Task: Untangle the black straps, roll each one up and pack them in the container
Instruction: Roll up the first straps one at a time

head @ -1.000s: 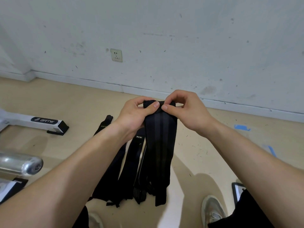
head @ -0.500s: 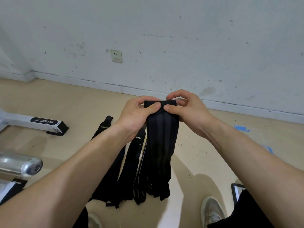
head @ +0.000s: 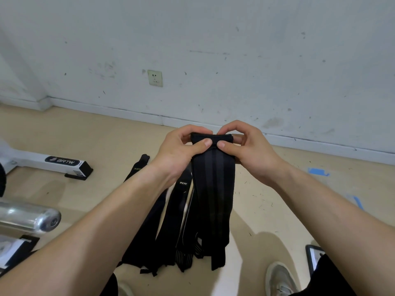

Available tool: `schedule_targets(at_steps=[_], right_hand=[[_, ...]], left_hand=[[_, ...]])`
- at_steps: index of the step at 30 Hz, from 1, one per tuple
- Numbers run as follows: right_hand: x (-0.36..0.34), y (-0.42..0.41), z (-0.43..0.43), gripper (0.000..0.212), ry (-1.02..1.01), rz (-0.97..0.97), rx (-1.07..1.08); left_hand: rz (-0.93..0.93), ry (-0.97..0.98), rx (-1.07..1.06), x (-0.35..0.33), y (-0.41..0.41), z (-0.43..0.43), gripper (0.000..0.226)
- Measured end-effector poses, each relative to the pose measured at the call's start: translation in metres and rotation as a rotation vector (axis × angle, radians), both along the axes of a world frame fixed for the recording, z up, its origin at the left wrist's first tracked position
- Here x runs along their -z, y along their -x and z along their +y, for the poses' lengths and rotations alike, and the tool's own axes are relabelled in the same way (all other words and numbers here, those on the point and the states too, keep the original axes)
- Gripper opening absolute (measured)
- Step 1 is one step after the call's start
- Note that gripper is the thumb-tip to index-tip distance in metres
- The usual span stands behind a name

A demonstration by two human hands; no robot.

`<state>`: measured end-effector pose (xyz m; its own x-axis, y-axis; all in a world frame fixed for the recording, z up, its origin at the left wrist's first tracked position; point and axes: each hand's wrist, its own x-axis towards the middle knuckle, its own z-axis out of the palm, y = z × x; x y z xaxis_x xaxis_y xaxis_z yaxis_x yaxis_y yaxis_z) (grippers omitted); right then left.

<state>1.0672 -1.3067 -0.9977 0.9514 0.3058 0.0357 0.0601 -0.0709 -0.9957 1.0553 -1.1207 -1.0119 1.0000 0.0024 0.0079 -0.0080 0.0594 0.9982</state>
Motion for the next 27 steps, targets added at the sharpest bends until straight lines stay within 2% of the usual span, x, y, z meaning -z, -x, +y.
schedule_targets(at_steps=[2, 3, 6, 8, 13, 20, 23, 27], right_hand=[[0.001, 0.000, -0.001, 0.014, -0.011, 0.003, 0.017], [0.001, -0.001, -0.001, 0.014, -0.005, -0.004, 0.029], [0.004, -0.001, 0.000, 0.017, 0.023, -0.019, 0.062], [0.005, -0.002, 0.000, 0.017, 0.027, -0.008, 0.067], [0.001, -0.003, -0.002, 0.017, -0.047, 0.078, 0.038], [0.001, -0.001, -0.001, 0.006, -0.080, 0.147, 0.010], [0.003, -0.003, -0.002, 0.010, -0.060, 0.176, 0.014], [0.004, -0.004, -0.003, 0.028, -0.048, 0.293, 0.021]], left_hand=[[0.075, 0.103, 0.071, -0.004, 0.003, -0.001, 0.009], [0.111, 0.106, 0.094, -0.006, 0.005, -0.002, 0.015], [0.134, -0.066, 0.115, -0.005, 0.004, 0.000, 0.036], [0.095, -0.106, 0.112, -0.003, 0.004, 0.001, 0.030], [0.088, -0.010, 0.075, -0.004, 0.006, -0.001, 0.015], [0.062, -0.074, 0.076, -0.001, 0.004, 0.003, 0.020], [0.051, -0.121, 0.080, 0.003, 0.002, 0.004, 0.023], [0.030, -0.183, 0.077, 0.008, 0.001, 0.005, 0.028]])
